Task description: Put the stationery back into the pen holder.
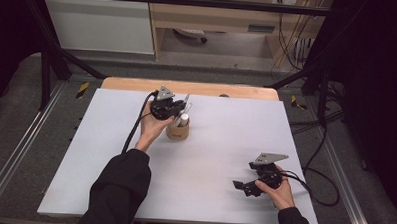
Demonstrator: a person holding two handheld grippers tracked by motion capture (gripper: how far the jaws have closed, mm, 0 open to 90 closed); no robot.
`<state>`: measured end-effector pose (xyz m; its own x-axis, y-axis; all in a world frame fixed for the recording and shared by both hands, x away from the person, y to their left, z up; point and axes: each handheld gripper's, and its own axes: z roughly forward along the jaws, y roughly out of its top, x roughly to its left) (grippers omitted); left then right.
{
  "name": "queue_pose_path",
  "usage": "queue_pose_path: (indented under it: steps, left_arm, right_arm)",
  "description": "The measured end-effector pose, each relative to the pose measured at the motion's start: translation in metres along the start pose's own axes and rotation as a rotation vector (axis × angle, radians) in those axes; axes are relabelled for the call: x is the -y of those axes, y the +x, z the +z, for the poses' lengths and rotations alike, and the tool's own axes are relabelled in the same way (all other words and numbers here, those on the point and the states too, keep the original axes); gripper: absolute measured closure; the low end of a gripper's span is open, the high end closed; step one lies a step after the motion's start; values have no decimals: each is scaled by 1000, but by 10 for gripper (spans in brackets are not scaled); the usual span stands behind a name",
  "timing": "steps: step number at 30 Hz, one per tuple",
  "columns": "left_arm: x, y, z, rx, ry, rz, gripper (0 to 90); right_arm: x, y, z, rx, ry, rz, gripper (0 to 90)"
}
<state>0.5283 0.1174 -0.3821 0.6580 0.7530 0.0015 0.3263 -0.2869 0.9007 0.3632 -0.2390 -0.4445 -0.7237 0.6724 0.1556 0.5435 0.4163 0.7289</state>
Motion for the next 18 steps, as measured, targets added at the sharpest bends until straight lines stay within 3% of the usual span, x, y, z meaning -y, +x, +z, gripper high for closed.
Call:
queue_pose_path:
  steps: [8,15,18]
  left_arm:
    - [-7,6,-19,-3,11,-7,696]
    - [-11,9,-45,18,50,-39,546]
    - [-11,10,-57,6,69,-29,491]
  right_arm:
    - [0,0,1,1,3,2,7]
    - [0,0,0,0,0,4,7]
    - [0,0,-1,0,0,7,6]
